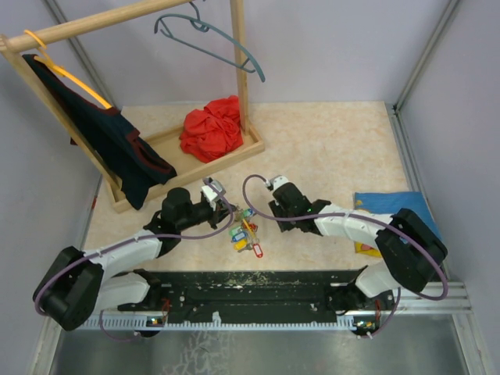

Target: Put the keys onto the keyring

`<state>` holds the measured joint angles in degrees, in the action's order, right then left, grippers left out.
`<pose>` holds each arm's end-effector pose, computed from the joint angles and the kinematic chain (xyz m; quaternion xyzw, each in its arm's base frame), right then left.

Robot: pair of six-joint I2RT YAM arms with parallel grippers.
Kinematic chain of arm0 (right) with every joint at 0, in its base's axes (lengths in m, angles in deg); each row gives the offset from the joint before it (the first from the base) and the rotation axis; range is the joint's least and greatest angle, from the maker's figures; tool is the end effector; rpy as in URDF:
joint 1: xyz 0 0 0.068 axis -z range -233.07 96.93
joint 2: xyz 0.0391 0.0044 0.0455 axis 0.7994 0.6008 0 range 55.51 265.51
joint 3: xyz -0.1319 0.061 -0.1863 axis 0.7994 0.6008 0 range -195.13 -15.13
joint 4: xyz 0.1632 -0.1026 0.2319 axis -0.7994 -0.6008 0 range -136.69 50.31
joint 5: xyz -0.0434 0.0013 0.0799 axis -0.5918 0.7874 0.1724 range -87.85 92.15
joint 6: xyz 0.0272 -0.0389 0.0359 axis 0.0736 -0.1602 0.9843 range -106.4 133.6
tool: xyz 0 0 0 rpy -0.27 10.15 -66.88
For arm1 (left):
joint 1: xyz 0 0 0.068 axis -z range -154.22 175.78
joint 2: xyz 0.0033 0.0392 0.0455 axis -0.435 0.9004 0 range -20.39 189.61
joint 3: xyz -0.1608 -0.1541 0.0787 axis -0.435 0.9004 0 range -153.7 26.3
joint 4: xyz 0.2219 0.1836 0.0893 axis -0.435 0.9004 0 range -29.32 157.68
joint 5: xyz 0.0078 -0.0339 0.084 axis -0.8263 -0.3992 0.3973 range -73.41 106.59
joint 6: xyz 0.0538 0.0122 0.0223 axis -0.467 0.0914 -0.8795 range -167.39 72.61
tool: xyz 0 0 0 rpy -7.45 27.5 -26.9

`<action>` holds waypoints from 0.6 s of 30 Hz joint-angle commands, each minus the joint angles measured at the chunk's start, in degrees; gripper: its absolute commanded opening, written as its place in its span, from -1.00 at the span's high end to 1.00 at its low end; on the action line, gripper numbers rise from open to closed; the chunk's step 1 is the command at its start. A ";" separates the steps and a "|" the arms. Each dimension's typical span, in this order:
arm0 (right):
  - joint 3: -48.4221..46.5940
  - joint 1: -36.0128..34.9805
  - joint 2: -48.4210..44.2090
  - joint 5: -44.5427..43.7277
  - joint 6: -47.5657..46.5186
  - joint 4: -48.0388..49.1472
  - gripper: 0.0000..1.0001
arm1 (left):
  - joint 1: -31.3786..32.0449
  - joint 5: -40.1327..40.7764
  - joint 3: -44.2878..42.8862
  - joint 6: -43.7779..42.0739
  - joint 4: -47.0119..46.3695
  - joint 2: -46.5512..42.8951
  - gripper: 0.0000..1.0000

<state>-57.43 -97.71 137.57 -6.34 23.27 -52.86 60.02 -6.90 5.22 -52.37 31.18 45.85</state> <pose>0.2312 0.2193 0.1062 -0.2616 0.9089 0.0823 0.3141 0.2250 -0.1742 0.1281 0.3776 0.6937 -0.3064 0.5314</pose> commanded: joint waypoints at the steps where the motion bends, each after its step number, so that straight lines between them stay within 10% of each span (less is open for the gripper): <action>1: 3.13 -3.37 -1.89 -5.82 8.81 6.89 0.31 | -0.31 -1.03 -1.71 -0.47 -0.30 0.63 0.99; 18: 5.74 -5.48 -1.80 -18.07 15.48 9.52 0.38 | -0.31 -1.18 -2.00 -0.27 -0.17 0.99 0.99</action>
<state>-50.28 -102.83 137.57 -21.45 37.92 -45.16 60.02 -7.07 4.78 -52.34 31.25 46.70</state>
